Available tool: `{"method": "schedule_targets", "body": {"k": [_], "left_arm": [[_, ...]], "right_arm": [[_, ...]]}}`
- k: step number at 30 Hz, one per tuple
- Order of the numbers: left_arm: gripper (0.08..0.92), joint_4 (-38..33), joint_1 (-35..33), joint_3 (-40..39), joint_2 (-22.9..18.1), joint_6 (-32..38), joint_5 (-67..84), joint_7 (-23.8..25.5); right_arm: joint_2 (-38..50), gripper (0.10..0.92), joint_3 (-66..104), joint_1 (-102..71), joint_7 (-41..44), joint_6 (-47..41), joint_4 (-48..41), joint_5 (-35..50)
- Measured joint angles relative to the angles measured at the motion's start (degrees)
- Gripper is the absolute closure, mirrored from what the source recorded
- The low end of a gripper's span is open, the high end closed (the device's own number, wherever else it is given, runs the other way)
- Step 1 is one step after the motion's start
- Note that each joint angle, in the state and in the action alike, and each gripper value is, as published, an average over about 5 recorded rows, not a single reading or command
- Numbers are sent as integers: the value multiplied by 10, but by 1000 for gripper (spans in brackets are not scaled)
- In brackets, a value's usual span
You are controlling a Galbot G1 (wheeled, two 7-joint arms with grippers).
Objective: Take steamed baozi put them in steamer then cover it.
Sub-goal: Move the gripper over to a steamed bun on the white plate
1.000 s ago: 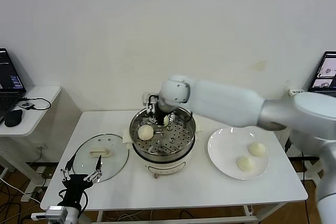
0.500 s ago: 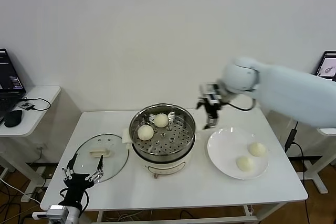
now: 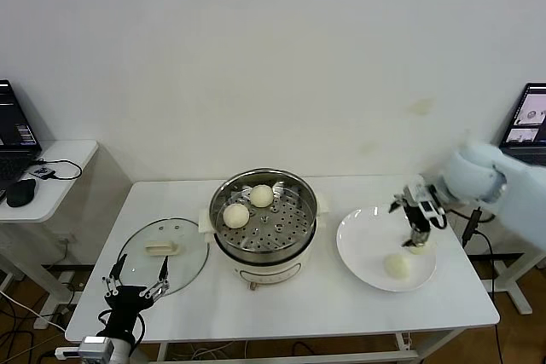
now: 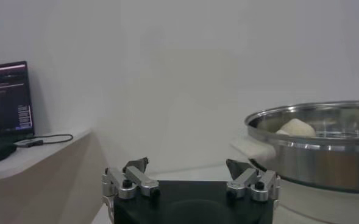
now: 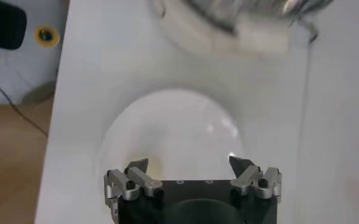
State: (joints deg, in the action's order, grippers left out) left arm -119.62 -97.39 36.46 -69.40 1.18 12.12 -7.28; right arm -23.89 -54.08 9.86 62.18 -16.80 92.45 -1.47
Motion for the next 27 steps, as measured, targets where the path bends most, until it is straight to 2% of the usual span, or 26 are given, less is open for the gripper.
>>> {"method": "schedule_targets", "body": {"k": [10,27], "left_arm": [[177,2,-2,3,-2,-1,-4,1],[177,9,-3,8,-7,0,-6,2]], "right_arm": [[1,203,91,-136,-16,14,-36,-52],[-65,203,133,-203,-43,12,-103,-95]]}}
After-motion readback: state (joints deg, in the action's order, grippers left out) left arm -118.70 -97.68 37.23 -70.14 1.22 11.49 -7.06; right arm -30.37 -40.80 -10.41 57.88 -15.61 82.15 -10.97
